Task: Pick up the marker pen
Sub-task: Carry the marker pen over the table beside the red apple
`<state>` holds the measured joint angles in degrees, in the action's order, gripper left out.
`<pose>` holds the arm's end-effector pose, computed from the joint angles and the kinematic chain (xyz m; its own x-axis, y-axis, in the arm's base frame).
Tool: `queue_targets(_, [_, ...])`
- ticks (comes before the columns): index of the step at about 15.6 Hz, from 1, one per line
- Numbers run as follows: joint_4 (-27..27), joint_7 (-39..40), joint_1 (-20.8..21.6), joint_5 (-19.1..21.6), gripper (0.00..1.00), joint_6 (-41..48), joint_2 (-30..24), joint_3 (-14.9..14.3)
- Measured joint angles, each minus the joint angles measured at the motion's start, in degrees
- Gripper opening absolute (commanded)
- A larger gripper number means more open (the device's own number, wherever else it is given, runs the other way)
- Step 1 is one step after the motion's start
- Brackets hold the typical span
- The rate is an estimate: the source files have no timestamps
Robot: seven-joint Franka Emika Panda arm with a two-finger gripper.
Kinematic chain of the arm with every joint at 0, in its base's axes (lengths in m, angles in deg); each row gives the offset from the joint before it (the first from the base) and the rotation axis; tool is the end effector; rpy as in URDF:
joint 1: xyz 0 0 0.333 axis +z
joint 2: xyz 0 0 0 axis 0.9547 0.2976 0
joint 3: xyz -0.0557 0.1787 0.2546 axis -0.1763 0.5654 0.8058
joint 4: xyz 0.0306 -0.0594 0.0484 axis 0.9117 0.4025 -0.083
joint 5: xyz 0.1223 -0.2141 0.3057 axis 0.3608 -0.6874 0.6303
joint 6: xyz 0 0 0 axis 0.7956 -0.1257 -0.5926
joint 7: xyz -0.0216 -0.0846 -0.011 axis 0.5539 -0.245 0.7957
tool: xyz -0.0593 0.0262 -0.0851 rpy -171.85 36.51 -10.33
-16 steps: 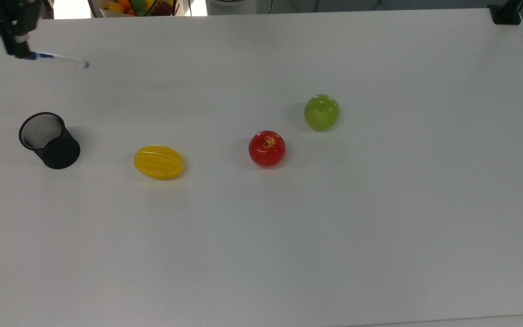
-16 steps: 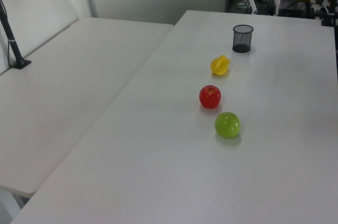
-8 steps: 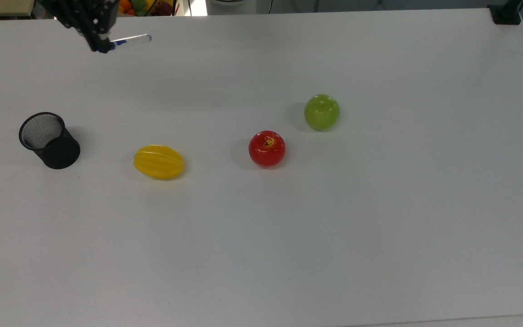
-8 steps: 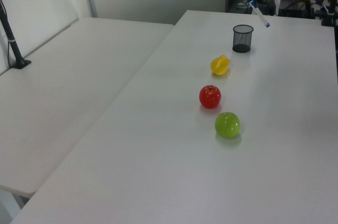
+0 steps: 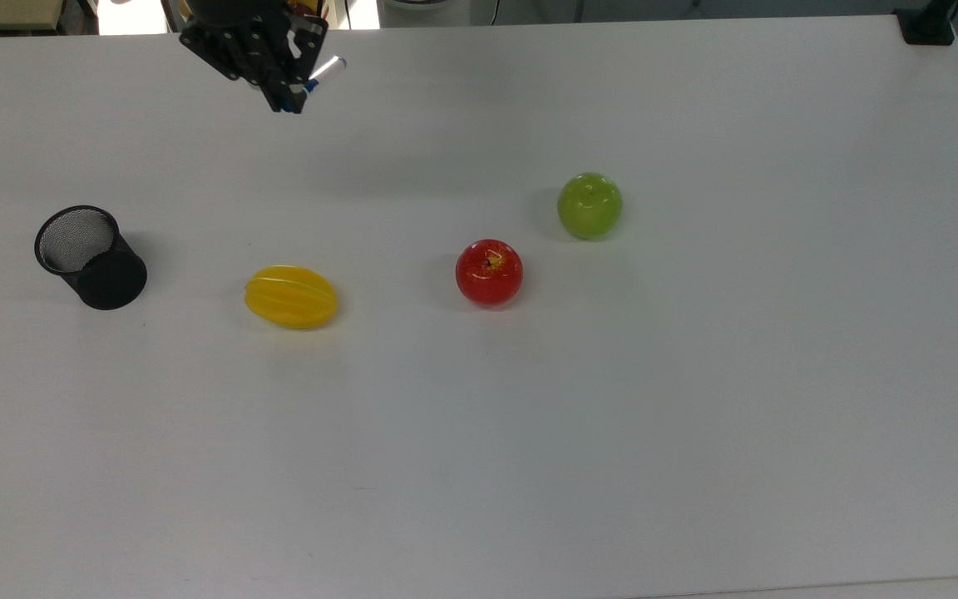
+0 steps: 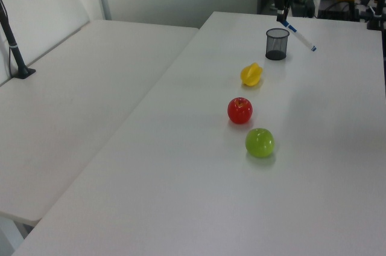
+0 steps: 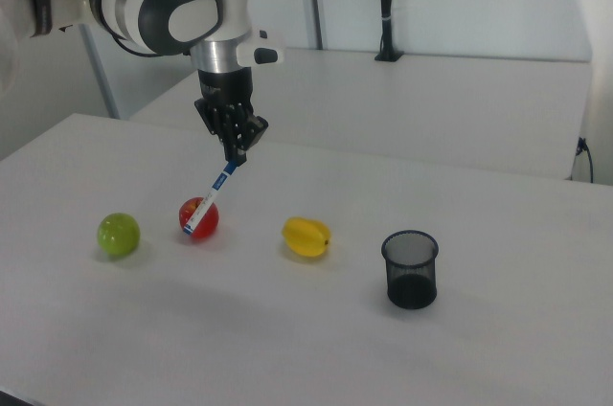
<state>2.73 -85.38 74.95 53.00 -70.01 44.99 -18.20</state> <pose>0.6083 -0.0621 0.5570 0.9944 -0.1009 0.0327 -0.0957 -0.9864 -0.1334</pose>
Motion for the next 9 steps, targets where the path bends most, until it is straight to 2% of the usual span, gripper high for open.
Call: queue_targets(9, [2.68, 0.12, 1.19, -2.52, 0.02, -0.11, 3.25, 3.25])
